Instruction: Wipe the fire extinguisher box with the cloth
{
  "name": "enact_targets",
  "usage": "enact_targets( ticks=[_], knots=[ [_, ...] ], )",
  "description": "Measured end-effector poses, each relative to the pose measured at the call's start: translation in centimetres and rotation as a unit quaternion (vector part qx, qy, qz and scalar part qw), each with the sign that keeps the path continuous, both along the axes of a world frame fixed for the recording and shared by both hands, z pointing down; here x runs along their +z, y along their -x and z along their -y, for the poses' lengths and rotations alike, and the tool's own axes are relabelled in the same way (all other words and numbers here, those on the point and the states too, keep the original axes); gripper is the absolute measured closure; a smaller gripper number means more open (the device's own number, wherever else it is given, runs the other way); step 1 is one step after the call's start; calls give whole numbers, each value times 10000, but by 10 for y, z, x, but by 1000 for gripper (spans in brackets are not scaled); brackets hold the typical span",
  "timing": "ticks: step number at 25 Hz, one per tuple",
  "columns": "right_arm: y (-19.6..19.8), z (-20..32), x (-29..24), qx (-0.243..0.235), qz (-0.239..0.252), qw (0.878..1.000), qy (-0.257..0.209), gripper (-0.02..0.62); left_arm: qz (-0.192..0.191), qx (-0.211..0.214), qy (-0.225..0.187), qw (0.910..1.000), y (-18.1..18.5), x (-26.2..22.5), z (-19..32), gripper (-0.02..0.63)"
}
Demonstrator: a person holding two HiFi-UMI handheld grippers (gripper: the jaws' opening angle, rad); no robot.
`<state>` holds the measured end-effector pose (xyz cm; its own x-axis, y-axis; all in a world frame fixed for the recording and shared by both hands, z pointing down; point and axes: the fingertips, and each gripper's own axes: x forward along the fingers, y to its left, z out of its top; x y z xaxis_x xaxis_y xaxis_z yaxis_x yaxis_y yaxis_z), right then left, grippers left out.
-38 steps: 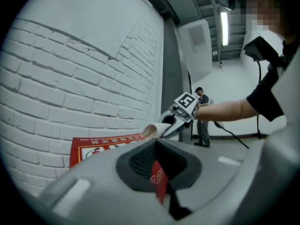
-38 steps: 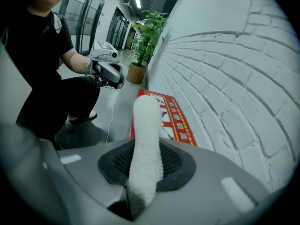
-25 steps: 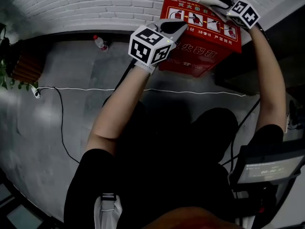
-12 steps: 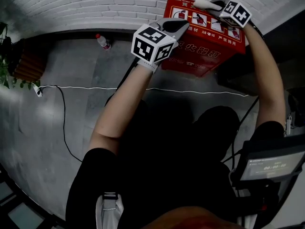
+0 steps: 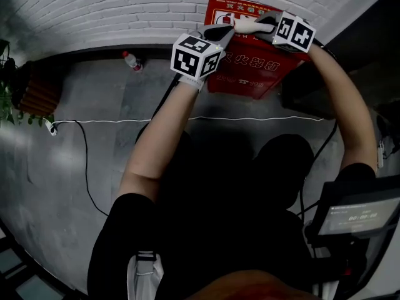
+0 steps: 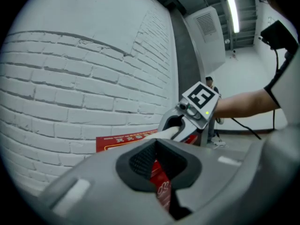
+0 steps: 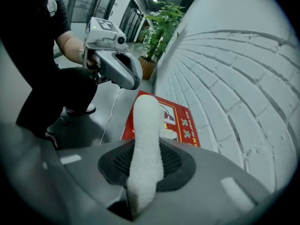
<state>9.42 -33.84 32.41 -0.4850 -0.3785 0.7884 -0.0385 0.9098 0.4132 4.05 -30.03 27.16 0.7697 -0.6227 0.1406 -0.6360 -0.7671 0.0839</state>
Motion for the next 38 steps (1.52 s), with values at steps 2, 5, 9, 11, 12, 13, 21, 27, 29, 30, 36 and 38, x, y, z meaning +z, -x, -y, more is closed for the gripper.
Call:
enact_targets(
  ticks=[2,5,9,11,12,13,21,27,29,30,36,38],
  knots=[
    [4,-16,1,-115,-60,9999,51,508,20,-57,-9,10000,-1,-1,-1,603],
    [7,-33,7,-289,-167,9993,140,508,52,-116,-14,9999,-2,1,-2,603],
    [7,-32,4,-324,-168,9991,220,508,61,-170,-42,9998,2,0,2,603],
    [7,-19,-9,-146,-11,9999,68,507,38,-221,-108,9997,9,-4,3,603],
    [7,-8,-17,-22,61,10000,-70,506,5,-250,-141,9996,14,-6,3,603],
    [8,3,-25,107,107,9996,-220,506,-43,-280,-166,9995,19,-9,4,603],
    [37,95,-58,876,243,9907,-1014,502,-315,-450,-96,9984,59,0,9,603],
    [67,146,-24,1029,-56,9886,-1102,502,-348,-636,-42,9974,87,14,22,603],
    [72,149,-9,1019,-180,9893,-1025,502,-363,-655,-34,9972,94,15,23,603],
    [75,148,-6,1004,-164,9899,-992,502,-374,-667,-28,9971,97,15,23,603],
    [84,115,1,642,-76,9966,-512,505,-446,-772,38,9960,105,23,25,603],
    [91,90,3,471,-80,9984,-296,505,-430,-736,28,9964,103,21,19,603]
  ],
)
